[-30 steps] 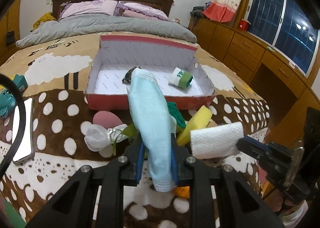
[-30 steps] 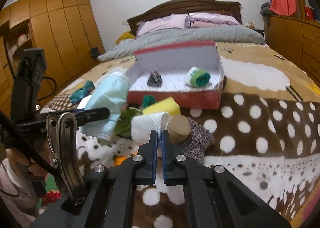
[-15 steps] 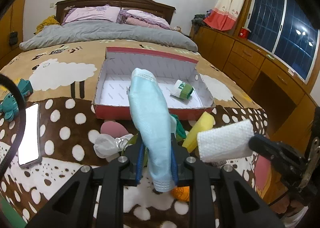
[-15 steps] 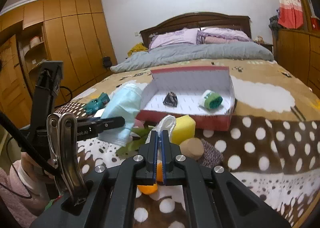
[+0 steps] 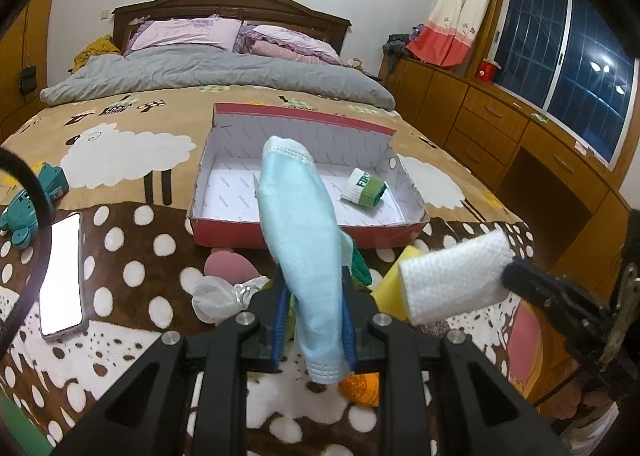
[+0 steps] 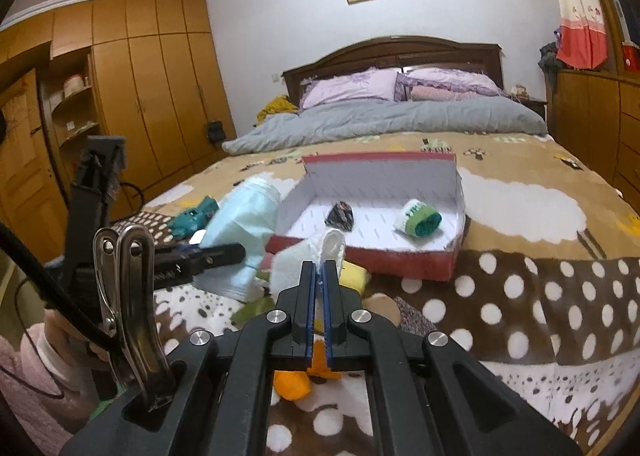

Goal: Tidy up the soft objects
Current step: 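Lift the blue sock and white towel roll with both grippers toward the box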

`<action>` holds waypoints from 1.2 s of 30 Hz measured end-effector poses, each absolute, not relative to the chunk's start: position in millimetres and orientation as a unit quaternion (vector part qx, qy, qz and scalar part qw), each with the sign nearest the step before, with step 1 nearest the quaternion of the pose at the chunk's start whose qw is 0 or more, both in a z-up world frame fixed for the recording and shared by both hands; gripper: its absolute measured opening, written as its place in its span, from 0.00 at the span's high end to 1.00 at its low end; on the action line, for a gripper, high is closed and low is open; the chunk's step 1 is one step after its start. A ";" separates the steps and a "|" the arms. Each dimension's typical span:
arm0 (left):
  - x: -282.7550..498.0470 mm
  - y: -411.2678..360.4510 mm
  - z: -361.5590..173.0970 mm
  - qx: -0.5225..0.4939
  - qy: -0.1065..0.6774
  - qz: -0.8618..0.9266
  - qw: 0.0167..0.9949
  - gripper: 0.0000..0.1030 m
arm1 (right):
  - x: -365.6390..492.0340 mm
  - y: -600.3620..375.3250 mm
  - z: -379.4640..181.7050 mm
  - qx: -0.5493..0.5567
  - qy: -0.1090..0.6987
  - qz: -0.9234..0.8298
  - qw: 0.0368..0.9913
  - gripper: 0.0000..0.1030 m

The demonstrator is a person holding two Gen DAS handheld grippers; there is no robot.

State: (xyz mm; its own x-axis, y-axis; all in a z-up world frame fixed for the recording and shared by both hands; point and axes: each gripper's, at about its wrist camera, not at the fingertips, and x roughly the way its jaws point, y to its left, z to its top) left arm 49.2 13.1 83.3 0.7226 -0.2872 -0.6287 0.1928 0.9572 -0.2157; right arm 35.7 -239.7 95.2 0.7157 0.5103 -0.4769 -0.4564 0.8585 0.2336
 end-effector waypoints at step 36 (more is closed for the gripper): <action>98.6 -47.4 21.8 -0.035 0.411 -0.145 0.899 0.78 | 71.8 -251.9 93.0 0.087 0.258 0.238 0.932 0.96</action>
State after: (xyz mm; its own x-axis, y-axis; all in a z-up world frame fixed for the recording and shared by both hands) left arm 98.6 -47.4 21.8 0.6198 -0.2901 -0.7291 0.2319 0.9554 -0.1830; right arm 71.8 -251.9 93.0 0.7539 0.4886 -0.4392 -0.3993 0.8716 0.2843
